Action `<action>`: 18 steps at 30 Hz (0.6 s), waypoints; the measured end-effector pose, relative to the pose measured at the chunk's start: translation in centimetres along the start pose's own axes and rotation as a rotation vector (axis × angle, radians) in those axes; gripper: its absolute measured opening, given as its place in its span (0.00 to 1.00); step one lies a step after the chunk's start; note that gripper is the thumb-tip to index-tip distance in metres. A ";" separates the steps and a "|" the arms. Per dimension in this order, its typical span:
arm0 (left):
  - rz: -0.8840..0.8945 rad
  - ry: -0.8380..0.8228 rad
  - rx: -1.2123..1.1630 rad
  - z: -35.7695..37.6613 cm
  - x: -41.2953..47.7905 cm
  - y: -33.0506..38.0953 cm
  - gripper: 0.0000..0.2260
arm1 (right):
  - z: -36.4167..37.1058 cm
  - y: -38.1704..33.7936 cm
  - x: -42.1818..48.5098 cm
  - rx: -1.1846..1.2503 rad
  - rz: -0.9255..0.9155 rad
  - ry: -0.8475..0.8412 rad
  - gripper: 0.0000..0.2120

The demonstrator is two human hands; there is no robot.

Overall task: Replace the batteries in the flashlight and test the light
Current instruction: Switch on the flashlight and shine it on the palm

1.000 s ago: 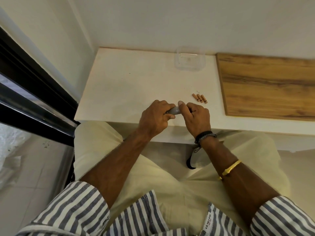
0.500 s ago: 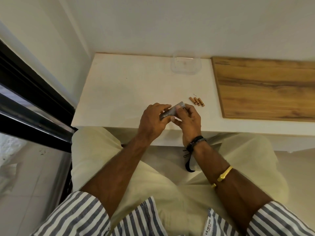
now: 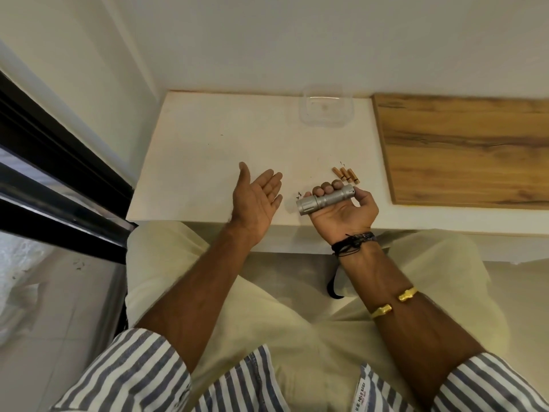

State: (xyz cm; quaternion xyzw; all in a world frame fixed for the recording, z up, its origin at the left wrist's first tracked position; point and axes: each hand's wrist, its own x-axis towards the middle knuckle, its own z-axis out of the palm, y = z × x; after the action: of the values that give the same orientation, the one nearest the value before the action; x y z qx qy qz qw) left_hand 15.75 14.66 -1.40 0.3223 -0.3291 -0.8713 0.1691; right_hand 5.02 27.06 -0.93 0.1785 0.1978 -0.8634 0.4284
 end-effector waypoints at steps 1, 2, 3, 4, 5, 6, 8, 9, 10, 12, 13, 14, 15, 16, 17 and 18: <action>0.000 -0.010 -0.029 -0.1 -0.1 0.1 0.40 | 0.1 -0.1 -0.1 0.016 0.001 -0.013 0.09; 0.001 -0.019 -0.055 -0.3 -0.1 0.2 0.41 | 0.2 -0.2 -0.1 0.031 0.002 -0.019 0.09; 0.001 -0.024 -0.078 -0.4 -0.2 0.3 0.42 | 0.3 -0.3 -0.1 0.041 0.002 -0.019 0.08; 0.002 -0.025 -0.095 -0.5 -0.2 0.5 0.42 | 0.4 -0.3 -0.1 0.045 -0.002 -0.013 0.08; 0.002 -0.025 -0.108 -0.5 -0.2 0.6 0.43 | 0.5 -0.4 -0.1 0.048 -0.012 -0.004 0.07; 0.003 -0.024 -0.121 -0.6 -0.2 0.7 0.43 | 0.6 -0.4 -0.1 0.052 -0.026 0.005 0.07; 0.002 -0.024 -0.141 -0.6 -0.2 0.8 0.44 | 0.7 -0.5 0.0 0.063 -0.054 0.015 0.06; 0.002 -0.026 -0.143 -0.6 -0.2 0.8 0.44 | 0.7 -0.6 0.1 0.066 -0.061 0.015 0.06; -0.001 -0.029 -0.140 -0.6 -0.1 0.8 0.44 | 0.7 -0.6 0.1 0.067 -0.063 0.009 0.06; -0.010 -0.044 -0.131 -0.7 -0.2 0.8 0.44 | 0.6 -0.6 0.0 0.068 -0.056 -0.015 0.07; -0.014 -0.050 -0.125 -0.7 -0.1 0.8 0.45 | 0.5 -0.7 0.0 0.074 -0.056 -0.029 0.08; -0.017 -0.053 -0.119 -0.7 -0.1 0.8 0.45 | 0.5 -0.7 -0.1 0.084 -0.059 -0.043 0.09; -0.018 -0.054 -0.115 -0.6 -0.1 0.8 0.45 | 0.5 -0.7 -0.1 0.097 -0.064 -0.055 0.09; -0.018 -0.054 -0.112 -0.6 -0.1 0.8 0.45 | 0.5 -0.7 -0.1 0.110 -0.069 -0.065 0.10; -0.018 -0.055 -0.110 -0.6 -0.1 0.8 0.45 | 0.6 -0.7 -0.1 0.121 -0.073 -0.070 0.10; -0.018 -0.056 -0.107 -0.7 -0.1 0.7 0.45 | 0.7 -0.7 -0.1 0.129 -0.076 -0.071 0.10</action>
State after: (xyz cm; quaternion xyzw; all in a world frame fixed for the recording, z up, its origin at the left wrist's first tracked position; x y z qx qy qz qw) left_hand 16.31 13.85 -1.23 0.2910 -0.2841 -0.8978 0.1691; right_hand 4.40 27.18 -0.17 0.1674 0.1333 -0.8958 0.3896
